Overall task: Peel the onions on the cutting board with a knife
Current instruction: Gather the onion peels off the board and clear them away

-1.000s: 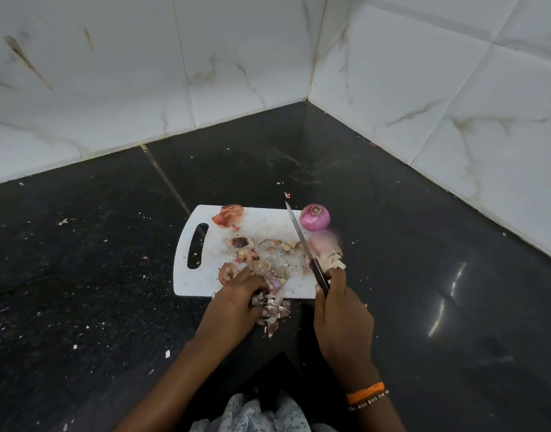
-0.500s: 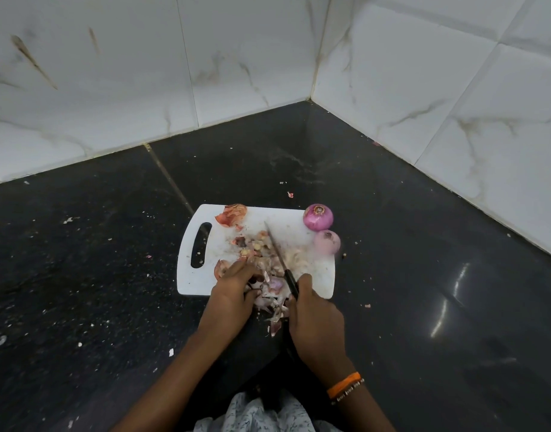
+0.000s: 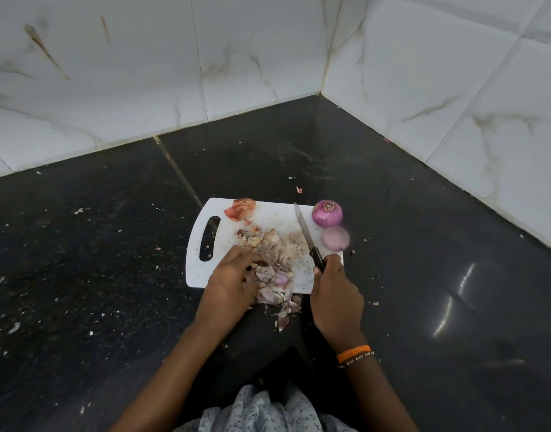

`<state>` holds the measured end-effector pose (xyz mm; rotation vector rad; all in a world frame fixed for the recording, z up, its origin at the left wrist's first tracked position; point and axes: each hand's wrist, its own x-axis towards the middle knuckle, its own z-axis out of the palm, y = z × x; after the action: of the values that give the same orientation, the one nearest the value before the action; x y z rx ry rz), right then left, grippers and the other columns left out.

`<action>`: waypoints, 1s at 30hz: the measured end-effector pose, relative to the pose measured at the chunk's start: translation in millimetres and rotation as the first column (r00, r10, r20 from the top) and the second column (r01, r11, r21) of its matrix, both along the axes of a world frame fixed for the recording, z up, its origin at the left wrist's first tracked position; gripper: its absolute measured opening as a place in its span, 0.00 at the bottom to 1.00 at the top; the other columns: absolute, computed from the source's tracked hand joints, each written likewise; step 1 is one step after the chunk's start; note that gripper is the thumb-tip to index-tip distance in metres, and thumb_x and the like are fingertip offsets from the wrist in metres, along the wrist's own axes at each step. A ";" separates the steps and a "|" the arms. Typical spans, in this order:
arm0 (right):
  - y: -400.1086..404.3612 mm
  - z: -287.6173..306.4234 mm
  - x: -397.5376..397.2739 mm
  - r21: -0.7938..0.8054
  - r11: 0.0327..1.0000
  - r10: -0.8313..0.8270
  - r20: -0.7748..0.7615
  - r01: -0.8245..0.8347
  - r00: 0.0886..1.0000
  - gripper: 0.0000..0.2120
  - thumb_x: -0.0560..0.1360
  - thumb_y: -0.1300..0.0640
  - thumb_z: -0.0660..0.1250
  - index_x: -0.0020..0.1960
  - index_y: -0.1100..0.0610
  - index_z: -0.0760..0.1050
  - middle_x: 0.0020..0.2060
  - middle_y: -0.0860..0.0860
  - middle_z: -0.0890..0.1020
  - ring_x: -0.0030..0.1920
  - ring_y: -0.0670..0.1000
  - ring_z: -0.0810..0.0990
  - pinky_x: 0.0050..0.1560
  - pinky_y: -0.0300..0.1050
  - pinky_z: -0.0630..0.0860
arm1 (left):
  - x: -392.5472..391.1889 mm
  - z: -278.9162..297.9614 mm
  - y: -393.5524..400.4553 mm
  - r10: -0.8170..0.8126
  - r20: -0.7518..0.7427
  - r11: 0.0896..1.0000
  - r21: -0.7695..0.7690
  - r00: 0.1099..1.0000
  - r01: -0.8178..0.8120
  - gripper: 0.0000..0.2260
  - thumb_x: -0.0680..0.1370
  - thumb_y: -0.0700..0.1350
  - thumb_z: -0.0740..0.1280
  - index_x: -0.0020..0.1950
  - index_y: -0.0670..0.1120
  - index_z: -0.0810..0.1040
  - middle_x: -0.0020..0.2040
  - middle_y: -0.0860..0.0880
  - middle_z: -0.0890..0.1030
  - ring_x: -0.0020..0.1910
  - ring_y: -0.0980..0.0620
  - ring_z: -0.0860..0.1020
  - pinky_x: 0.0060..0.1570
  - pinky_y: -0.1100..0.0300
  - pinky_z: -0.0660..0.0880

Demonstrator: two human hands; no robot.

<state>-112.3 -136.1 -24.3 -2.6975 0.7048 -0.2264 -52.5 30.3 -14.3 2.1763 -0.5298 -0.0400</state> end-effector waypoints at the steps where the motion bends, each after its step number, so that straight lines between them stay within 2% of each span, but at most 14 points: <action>1: -0.2 1.2 -0.1 -0.003 1.000 0.002 -0.008 -0.002 1.000 0.10 0.81 0.52 0.56 0.59 0.56 0.64 0.54 0.52 0.75 0.49 0.57 0.79 0.39 0.47 0.69 | 1.6 1.3 2.8 0.023 0.007 1.000 0.013 1.000 -0.023 0.18 0.69 0.33 0.73 0.56 0.46 0.79 0.52 0.53 0.74 0.53 0.54 0.75 0.54 0.65 0.72; 5: 6.2 11.7 -7.4 -0.049 0.999 0.020 0.075 -0.016 0.997 0.18 0.78 0.48 0.60 0.62 0.56 0.64 0.58 0.52 0.69 0.53 0.54 0.77 0.38 0.46 0.72 | 8.2 3.6 16.2 0.109 -0.022 0.986 0.132 0.994 -0.105 0.28 0.66 0.41 0.77 0.64 0.51 0.73 0.57 0.52 0.70 0.59 0.51 0.70 0.57 0.60 0.69; 8: 21.3 10.6 -17.0 0.103 0.982 0.157 0.024 -0.159 0.987 0.23 0.75 0.45 0.66 0.63 0.54 0.62 0.58 0.50 0.67 0.50 0.55 0.78 0.38 0.44 0.69 | 8.1 0.1 24.8 0.085 -0.126 0.953 0.299 0.988 -0.044 0.43 0.62 0.48 0.79 0.72 0.57 0.61 0.66 0.53 0.61 0.64 0.50 0.61 0.60 0.54 0.67; 10: 28.5 4.4 -17.8 0.182 0.957 0.241 -0.065 -0.226 0.968 0.29 0.72 0.45 0.70 0.65 0.55 0.61 0.62 0.51 0.64 0.55 0.55 0.76 0.46 0.46 0.72 | 5.7 -4.4 25.7 0.011 -0.164 0.935 0.350 0.986 0.048 0.49 0.60 0.50 0.80 0.74 0.60 0.55 0.67 0.54 0.56 0.64 0.52 0.57 0.63 0.53 0.65; 12: 31.2 1.0 -12.8 0.223 0.942 0.277 -0.085 -0.252 0.957 0.31 0.69 0.48 0.74 0.64 0.55 0.62 0.62 0.51 0.63 0.57 0.54 0.75 0.49 0.43 0.71 | 4.2 -9.2 22.6 -0.045 -0.147 0.922 0.376 0.988 0.098 0.47 0.61 0.48 0.80 0.74 0.59 0.60 0.68 0.52 0.59 0.63 0.52 0.58 0.65 0.54 0.65; 15: 32.6 -0.4 -0.4 0.265 0.925 0.287 -0.022 -0.272 0.958 0.25 0.69 0.54 0.74 0.60 0.55 0.65 0.55 0.49 0.63 0.51 0.52 0.74 0.41 0.37 0.65 | 6.2 -17.2 16.6 -0.095 -0.115 0.956 0.267 0.989 0.123 0.32 0.62 0.38 0.78 0.65 0.49 0.76 0.62 0.49 0.70 0.60 0.49 0.67 0.62 0.57 0.69; 17: 32.6 -0.7 7.7 0.307 0.917 0.263 0.023 -0.257 0.965 0.19 0.70 0.58 0.72 0.57 0.56 0.69 0.51 0.48 0.63 0.46 0.51 0.73 0.39 0.36 0.63 | 8.0 -20.1 13.9 -0.105 -0.092 0.976 0.181 0.990 0.121 0.23 0.65 0.31 0.74 0.59 0.43 0.80 0.53 0.50 0.74 0.53 0.52 0.75 0.55 0.66 0.72; 19: 32.1 -0.1 15.3 0.337 0.907 0.250 0.054 -0.253 0.967 0.11 0.70 0.61 0.72 0.49 0.56 0.72 0.45 0.48 0.68 0.39 0.47 0.70 0.36 0.34 0.62 | 10.5 -17.5 11.0 -0.085 -0.102 0.990 0.100 0.991 0.095 0.14 0.67 0.28 0.71 0.50 0.38 0.82 0.44 0.55 0.73 0.41 0.59 0.76 0.43 0.75 0.70; 21: 30.5 2.9 22.3 0.357 0.898 0.247 0.075 -0.257 0.966 0.11 0.68 0.63 0.72 0.36 0.56 0.69 0.34 0.46 0.70 0.32 0.43 0.67 0.32 0.33 0.63 | 14.9 -11.0 6.0 -0.057 -0.110 0.993 0.098 0.992 0.068 0.08 0.67 0.28 0.71 0.38 0.40 0.81 0.37 0.56 0.71 0.34 0.61 0.72 0.36 0.69 0.69; 24: 26.0 10.6 35.3 0.369 0.891 0.243 0.099 -0.263 0.965 0.19 0.67 0.65 0.71 0.29 0.55 0.62 0.27 0.46 0.66 0.28 0.42 0.64 0.28 0.36 0.61 | 26.0 -4.9 -1.0 -0.012 -0.110 0.996 0.088 0.994 0.022 0.19 0.67 0.30 0.70 0.26 0.49 0.66 0.31 0.55 0.67 0.30 0.58 0.66 0.35 0.61 0.64; 26: 23.4 18.5 44.8 0.400 0.880 0.235 0.106 -0.258 0.966 0.18 0.68 0.65 0.70 0.30 0.56 0.63 0.28 0.47 0.67 0.29 0.45 0.66 0.29 0.36 0.63 | 34.6 -1.3 -5.8 0.007 -0.110 0.999 0.048 0.994 -0.002 0.12 0.68 0.30 0.69 0.31 0.44 0.74 0.33 0.51 0.72 0.33 0.55 0.69 0.37 0.60 0.68; 27: 21.9 22.9 48.7 0.425 0.866 0.233 0.121 -0.262 0.965 0.14 0.69 0.65 0.70 0.33 0.57 0.66 0.31 0.48 0.70 0.32 0.47 0.69 0.31 0.36 0.64 | 38.2 1.2 -7.5 0.025 -0.114 1.000 0.021 0.993 -0.023 0.07 0.69 0.30 0.69 0.39 0.42 0.81 0.38 0.49 0.76 0.37 0.54 0.72 0.41 0.63 0.69; 29: 18.5 31.6 52.4 0.449 0.849 0.233 0.153 -0.278 0.960 0.08 0.71 0.65 0.70 0.45 0.59 0.72 0.42 0.52 0.78 0.40 0.49 0.76 0.39 0.36 0.72 | 43.7 7.6 -8.5 0.037 -0.147 0.999 0.009 0.988 -0.036 0.15 0.71 0.30 0.69 0.56 0.41 0.81 0.50 0.47 0.79 0.46 0.53 0.77 0.46 0.73 0.68; 30: 16.3 34.9 51.6 0.431 0.857 0.237 0.159 -0.284 0.958 0.10 0.72 0.65 0.69 0.52 0.59 0.73 0.51 0.55 0.79 0.46 0.50 0.79 0.45 0.38 0.75 | 44.9 10.9 -7.2 0.022 -0.146 1.000 0.016 0.989 -0.020 0.17 0.72 0.30 0.68 0.59 0.42 0.79 0.54 0.47 0.79 0.50 0.53 0.78 0.48 0.75 0.68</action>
<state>-60.7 -119.7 10.6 -2.2795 0.3023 -0.1108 -7.6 23.1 -3.4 2.1727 -0.4238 -0.1909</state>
